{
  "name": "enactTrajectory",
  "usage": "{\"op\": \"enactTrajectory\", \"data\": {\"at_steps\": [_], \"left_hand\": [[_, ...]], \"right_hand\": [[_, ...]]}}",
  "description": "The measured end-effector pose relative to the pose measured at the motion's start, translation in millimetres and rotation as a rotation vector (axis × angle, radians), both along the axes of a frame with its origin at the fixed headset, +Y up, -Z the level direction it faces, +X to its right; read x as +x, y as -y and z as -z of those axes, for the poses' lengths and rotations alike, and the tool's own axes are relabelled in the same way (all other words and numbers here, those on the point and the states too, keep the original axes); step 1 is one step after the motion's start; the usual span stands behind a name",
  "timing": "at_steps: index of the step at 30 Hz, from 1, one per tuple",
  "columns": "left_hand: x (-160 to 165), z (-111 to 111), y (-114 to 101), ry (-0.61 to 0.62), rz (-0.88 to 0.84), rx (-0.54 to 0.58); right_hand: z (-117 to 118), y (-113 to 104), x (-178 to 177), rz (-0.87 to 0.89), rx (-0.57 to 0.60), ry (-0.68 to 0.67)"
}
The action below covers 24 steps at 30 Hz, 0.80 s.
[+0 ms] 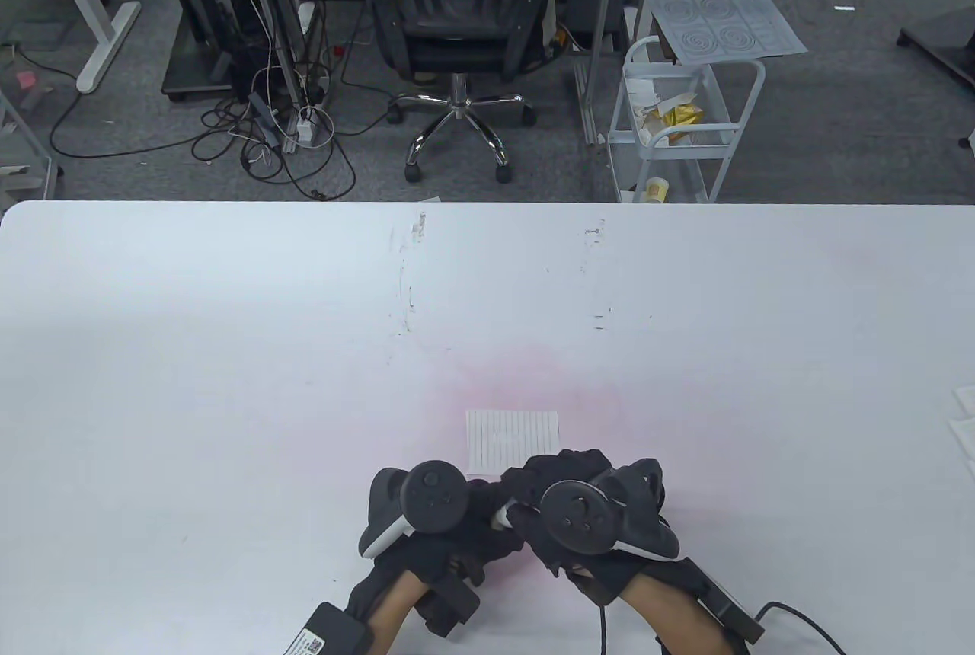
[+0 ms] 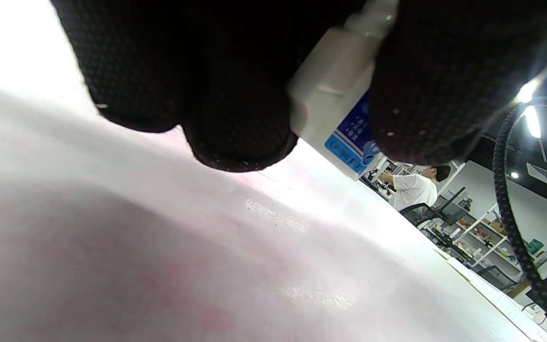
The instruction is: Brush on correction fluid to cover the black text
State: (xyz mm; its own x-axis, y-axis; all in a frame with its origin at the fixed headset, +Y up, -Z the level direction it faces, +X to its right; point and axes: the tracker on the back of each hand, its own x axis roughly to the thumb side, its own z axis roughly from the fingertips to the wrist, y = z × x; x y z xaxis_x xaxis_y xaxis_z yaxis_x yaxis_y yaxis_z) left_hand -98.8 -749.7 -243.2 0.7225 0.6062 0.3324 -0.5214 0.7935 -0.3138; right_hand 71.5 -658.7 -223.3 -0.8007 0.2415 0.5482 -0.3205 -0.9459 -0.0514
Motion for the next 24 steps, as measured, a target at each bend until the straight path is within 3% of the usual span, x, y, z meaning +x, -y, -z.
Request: {"op": "enactTrajectory", "data": {"at_steps": [9,17,19,24], "left_hand": [[1.3,-0.4,-1.4,0.010,0.021,0.050],[0.8,-0.4,-1.9,0.010,0.011,0.064],[0.2,-0.7,-2.6,0.005,0.006,0.065],[-3.1,-1.2,-6.2,-0.002,-0.018,0.078]], "right_hand": [[-0.8,1.8,-4.2,-0.031,-0.030,-0.045],[-0.4,3.5,-2.5,-0.065,0.100,0.087],[1.2,4.3,-0.3,-0.048,0.063,0.069],[7.9,7.5,2.5,0.065,-0.163,-0.037]]}}
